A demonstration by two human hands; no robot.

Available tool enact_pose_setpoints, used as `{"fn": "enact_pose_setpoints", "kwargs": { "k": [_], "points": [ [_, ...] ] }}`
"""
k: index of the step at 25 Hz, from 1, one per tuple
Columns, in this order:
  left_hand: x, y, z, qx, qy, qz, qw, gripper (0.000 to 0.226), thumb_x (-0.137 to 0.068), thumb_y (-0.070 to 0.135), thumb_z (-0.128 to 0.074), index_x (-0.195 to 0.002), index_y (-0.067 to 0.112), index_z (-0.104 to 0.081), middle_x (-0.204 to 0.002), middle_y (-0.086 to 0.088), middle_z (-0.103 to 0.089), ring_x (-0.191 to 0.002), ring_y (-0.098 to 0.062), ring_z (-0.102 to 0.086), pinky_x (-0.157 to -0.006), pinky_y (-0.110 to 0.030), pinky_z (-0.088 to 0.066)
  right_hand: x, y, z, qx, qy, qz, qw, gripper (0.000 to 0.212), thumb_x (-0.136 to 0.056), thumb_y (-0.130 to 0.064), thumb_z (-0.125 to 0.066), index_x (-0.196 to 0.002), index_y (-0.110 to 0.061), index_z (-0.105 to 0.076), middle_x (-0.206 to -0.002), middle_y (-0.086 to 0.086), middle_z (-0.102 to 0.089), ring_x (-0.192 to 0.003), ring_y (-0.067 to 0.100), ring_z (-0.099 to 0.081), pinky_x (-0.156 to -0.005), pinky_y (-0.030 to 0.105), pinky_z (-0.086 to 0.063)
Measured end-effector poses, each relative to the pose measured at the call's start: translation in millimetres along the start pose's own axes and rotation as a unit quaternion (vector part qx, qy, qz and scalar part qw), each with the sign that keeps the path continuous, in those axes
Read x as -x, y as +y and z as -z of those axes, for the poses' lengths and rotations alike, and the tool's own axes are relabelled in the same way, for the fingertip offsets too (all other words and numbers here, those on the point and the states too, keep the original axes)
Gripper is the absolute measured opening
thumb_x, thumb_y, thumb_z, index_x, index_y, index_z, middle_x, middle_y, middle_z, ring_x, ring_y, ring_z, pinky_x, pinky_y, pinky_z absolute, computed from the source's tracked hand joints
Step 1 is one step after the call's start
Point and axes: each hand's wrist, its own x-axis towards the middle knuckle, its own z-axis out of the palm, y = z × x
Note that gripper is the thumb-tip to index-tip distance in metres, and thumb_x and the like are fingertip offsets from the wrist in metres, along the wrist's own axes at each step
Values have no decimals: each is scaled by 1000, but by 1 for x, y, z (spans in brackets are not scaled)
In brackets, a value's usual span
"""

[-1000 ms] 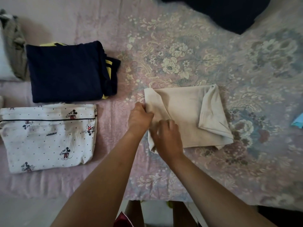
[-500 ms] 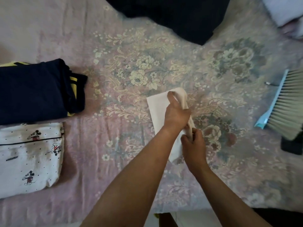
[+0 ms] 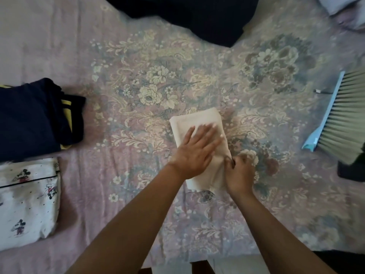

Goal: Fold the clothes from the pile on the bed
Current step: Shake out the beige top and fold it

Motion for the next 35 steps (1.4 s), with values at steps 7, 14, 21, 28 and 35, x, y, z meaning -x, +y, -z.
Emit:
{"fn": "enact_pose_setpoints", "kwargs": {
  "k": [7, 14, 21, 28, 35],
  "points": [
    [-7, -8, -25, -76, -101, -12, 992, 57, -95, 40, -22, -143, 13, -38, -149, -8, -37, -139, -24, -32, -112, -46, -16, 3, -13, 3, 75, 77, 156, 982, 47, -90, -21, -49, -131, 3, -47, -134, 24, -48, -123, 39, -46, -101, 45, -37],
    [-8, -14, -18, -111, -116, -32, 987, 56, -91, 35, -28, -141, 15, -43, -147, -10, -40, -136, -27, -38, -109, -49, -25, 6, -16, -12, 37, -24, 133, 990, 43, -93, -9, -46, -133, 4, -45, -131, 25, -50, -117, 41, -51, -92, 49, -48],
    [-61, -6, 57, -251, -281, -217, 901, 47, -93, 9, -41, -139, 14, -37, -143, -5, -43, -141, -27, -21, -108, -47, 19, 5, -53, 45, -203, -172, 58, 962, 29, -82, 5, -60, -109, -3, -60, -84, -7, -59, -73, 9, -54, -53, 12, -39],
    [26, -80, 151, -257, -268, -147, 917, 21, -79, 24, -61, -99, 24, -66, -104, 6, -64, -116, -19, -53, -116, -47, -9, 75, -126, 64, -4, -195, 267, 944, 17, -77, -2, -58, -93, -1, -63, -91, 11, -57, -85, 27, -53, -63, 33, -32],
    [220, -148, 256, -172, -181, 34, 968, 49, -47, 14, -87, -83, 14, -54, -65, -3, -56, -52, -22, -56, -45, -27, -42, 189, -253, 31, 120, -301, 413, 851, 22, -85, -24, -62, -102, -12, -55, -98, 5, -57, -91, 25, -56, -71, 33, -39]
  ]
}}
